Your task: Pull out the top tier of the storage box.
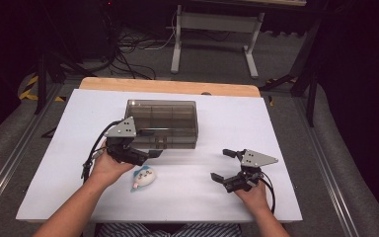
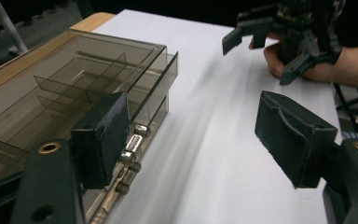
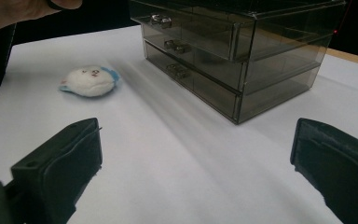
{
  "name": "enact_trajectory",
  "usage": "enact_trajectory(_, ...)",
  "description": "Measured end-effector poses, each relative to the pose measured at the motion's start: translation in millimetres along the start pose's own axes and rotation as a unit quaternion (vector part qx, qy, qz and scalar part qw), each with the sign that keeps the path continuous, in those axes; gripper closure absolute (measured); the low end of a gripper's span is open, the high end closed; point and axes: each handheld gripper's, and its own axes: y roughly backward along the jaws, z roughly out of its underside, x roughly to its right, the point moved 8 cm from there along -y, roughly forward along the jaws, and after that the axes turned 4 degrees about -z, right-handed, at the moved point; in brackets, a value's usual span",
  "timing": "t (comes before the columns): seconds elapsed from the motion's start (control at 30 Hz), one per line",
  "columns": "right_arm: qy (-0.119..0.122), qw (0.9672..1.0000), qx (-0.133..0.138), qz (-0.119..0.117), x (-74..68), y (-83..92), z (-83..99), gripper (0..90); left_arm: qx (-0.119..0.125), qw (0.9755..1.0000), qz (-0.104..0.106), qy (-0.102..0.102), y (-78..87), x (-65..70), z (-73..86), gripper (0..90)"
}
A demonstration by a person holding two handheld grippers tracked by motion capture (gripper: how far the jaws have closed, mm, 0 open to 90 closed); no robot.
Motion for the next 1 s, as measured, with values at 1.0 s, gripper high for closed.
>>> enact_trajectory(1.0, -0.001, 1.0, 0.0, -0.003, -0.4, -0.2, 0.1, 2.4, -0.146, 0.9861, -0.001, -0.08, -22.7, -19.9, -2.8, 37.2)
